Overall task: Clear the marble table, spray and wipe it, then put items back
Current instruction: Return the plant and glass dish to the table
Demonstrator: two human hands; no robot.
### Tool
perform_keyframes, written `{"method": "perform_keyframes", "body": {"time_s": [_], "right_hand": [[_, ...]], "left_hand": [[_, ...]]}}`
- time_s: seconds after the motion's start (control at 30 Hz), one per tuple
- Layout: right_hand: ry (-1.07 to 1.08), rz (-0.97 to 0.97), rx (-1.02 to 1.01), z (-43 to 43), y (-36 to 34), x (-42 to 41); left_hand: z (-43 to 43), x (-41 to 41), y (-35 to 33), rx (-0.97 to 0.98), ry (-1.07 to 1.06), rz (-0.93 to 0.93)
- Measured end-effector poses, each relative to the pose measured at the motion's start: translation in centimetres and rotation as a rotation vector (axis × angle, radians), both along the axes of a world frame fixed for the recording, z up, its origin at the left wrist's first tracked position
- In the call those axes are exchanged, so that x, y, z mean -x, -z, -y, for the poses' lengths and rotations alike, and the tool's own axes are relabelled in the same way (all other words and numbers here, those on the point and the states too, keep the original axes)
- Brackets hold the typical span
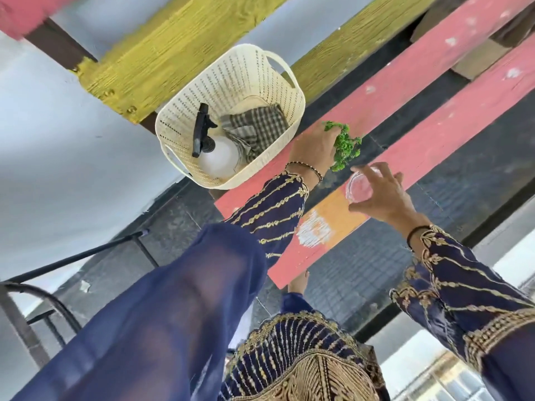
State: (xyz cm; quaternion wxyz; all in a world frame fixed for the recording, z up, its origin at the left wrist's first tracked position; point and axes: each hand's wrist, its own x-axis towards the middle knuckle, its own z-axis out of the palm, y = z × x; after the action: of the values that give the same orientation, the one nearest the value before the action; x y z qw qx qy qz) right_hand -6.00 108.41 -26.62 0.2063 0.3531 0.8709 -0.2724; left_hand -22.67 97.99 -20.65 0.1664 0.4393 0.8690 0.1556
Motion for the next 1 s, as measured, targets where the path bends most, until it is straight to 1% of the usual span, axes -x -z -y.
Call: {"method": "perform_keyframes", "body": {"time_s": [0.1, 0.33, 0.43, 0.7, 0.83, 0.93, 1.0], "right_hand": [[-0.014, -0.04, -0.049, 2.6, -1.9, 0.0], [-0.091, -0.165, -0.122, 11.2, -9.1, -0.2], [-0.11, -0.245, -0.12, 16.3, -12.8, -0.7], [-0.24, -0.418, -0.041, 34.2, -24.4, -0.8], [-0.356, -0.417, -0.048, 41.6, -27.9, 0.0], [-0.451, -0.474, -0.029, 47.2, -29.8, 0.6], [-0.516, -0.489, -0.033, 50.8, -30.7, 1.1]], "left_hand": [[3.6, -1.2, -1.4, 0.004, -0.014, 0.013], [14.8, -2.9, -7.4, 0.011, -0.169, 0.07], [20.5, -3.5, -11.3, -0.016, -0.212, 0.045], [39.1, -7.5, -23.1, -0.08, -0.39, -0.058], [47.7, -8.9, -26.8, -0.104, -0.491, -0.119], [54.3, -9.9, -29.0, -0.155, -0.603, -0.13], [58.5, -10.4, -30.1, -0.154, -0.67, -0.157]]}}
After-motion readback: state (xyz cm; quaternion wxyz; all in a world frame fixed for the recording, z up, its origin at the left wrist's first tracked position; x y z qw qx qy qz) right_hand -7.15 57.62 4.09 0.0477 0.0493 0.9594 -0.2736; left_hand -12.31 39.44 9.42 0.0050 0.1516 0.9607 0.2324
